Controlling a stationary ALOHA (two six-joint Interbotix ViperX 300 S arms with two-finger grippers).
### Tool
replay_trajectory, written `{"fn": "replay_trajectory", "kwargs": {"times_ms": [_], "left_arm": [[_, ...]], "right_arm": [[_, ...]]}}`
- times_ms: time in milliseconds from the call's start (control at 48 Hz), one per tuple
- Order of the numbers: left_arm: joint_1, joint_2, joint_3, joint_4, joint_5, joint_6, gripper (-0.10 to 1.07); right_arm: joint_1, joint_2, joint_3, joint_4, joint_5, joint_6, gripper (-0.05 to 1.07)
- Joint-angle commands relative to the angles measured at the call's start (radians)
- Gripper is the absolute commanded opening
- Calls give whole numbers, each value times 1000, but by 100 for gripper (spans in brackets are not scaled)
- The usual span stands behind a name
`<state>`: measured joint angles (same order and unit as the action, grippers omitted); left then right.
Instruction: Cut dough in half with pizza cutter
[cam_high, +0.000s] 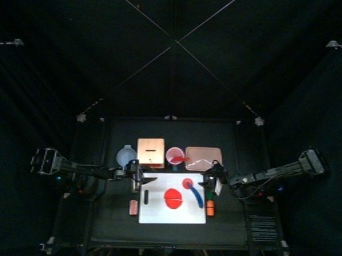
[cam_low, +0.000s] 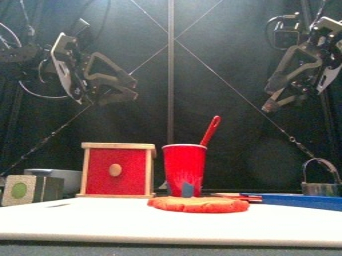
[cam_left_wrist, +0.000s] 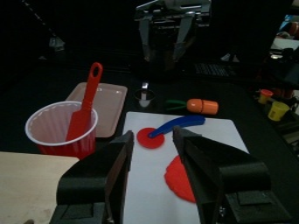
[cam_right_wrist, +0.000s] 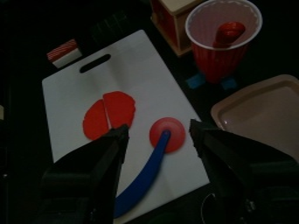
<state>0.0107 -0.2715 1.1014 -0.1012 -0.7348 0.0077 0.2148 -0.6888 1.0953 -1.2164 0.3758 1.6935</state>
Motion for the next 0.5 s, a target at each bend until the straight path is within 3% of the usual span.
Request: {"fn": "replay_trajectory", "kwargs": {"times_ms": [0, 479], "left_arm": [[8, -6, -8, 3, -5, 2, 79], [17, -6, -8, 2, -5, -2, 79]], "right_arm": [[-5, -3, -11, -2, -2, 0, 90], [-17, 0, -6, -2, -21, -2, 90]]}}
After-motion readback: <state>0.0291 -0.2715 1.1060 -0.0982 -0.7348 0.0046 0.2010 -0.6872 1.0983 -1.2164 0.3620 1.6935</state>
